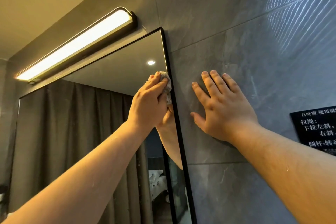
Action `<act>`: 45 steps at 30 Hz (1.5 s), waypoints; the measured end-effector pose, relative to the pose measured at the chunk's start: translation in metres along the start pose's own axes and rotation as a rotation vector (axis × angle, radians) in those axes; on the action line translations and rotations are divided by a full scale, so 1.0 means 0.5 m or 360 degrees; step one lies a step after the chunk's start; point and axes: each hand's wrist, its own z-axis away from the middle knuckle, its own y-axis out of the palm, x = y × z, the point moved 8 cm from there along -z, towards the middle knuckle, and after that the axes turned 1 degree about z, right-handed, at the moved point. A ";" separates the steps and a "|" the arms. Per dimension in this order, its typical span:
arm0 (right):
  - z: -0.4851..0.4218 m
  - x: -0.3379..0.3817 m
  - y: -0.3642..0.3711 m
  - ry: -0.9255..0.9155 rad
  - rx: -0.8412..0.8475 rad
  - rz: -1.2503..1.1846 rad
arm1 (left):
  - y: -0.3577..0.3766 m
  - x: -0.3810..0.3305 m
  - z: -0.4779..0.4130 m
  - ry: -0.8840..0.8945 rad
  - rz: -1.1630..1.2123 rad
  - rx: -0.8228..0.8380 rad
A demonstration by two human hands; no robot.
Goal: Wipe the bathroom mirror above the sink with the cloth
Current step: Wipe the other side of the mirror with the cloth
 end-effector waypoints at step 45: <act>0.212 0.058 0.048 -0.0007 0.0178 0.0016 | 0.009 -0.086 0.266 0.0165 0.0031 0.0404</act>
